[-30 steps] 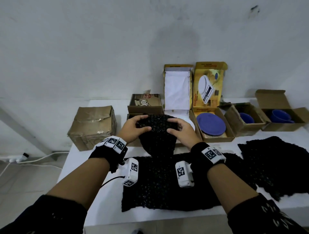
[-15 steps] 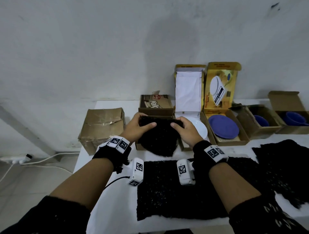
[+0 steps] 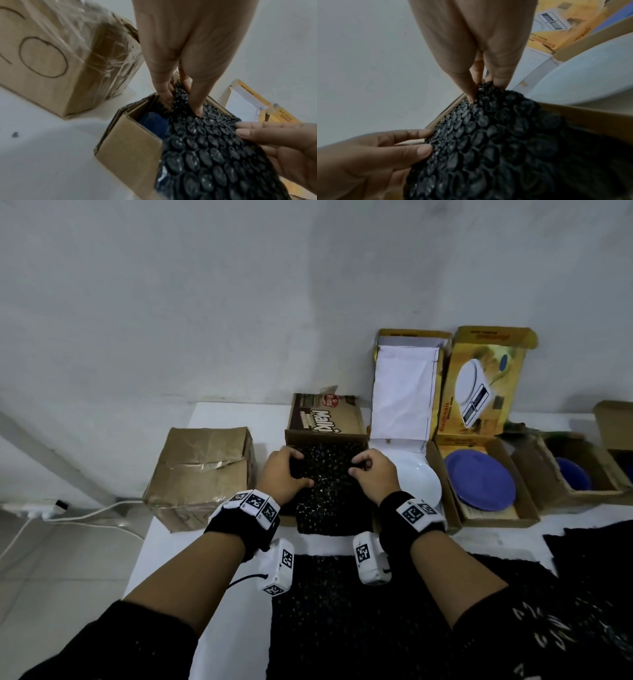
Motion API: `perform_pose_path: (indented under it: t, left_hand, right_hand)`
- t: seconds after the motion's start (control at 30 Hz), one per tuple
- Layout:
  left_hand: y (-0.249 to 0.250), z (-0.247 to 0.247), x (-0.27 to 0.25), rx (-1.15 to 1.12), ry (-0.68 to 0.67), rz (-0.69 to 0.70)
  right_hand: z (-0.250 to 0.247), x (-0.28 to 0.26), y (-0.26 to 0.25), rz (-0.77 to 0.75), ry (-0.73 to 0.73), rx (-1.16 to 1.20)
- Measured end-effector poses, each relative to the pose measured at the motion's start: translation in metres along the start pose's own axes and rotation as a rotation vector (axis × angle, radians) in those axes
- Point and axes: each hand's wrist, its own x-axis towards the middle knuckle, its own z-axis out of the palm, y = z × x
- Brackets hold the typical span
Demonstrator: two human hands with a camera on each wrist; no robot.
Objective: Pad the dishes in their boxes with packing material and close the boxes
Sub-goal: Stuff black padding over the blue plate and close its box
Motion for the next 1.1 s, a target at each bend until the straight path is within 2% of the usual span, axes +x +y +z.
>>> perform_pose_path:
  t: [0.23,0.37,0.43,0.53,0.73,0.87,0.93,1.03,1.1]
  left_hand:
    - [-0.001,0.010,0.022,0.213,-0.006,0.023]
    - [-0.003,0.015,0.026,0.265,-0.015,0.024]
    - [-0.002,0.015,0.027,0.294,-0.035,0.036]
    - [-0.003,0.016,0.025,0.341,-0.058,0.065]
    - [-0.006,0.015,0.007,0.586,0.066,0.220]
    - [-0.005,0.012,0.002,0.775,-0.118,0.199]
    - [-0.002,0.010,-0.001,0.793,-0.160,0.202]
    - [0.009,0.009,-0.012,0.706,-0.110,0.285]
    - [0.021,0.014,-0.022,0.612,-0.079,0.360]
  right_hand:
    - [0.012,0.011,0.008,-0.154,-0.074,-0.439]
    - [0.017,-0.005,0.011,-0.412,-0.056,-0.662]
    - [0.020,-0.009,0.014,-0.414,-0.156,-0.782]
    - [0.022,-0.007,0.017,-0.324,-0.268,-0.951]
    - [0.017,-0.003,0.010,-0.377,-0.047,-0.781]
    - [0.024,-0.002,0.011,-0.323,-0.257,-0.996]
    - [0.020,-0.004,0.009,-0.299,-0.285,-0.977]
    - [-0.001,-0.017,0.002,-0.322,-0.104,-0.794]
    - [-0.023,-0.030,0.002,-0.272,-0.023,-0.678]
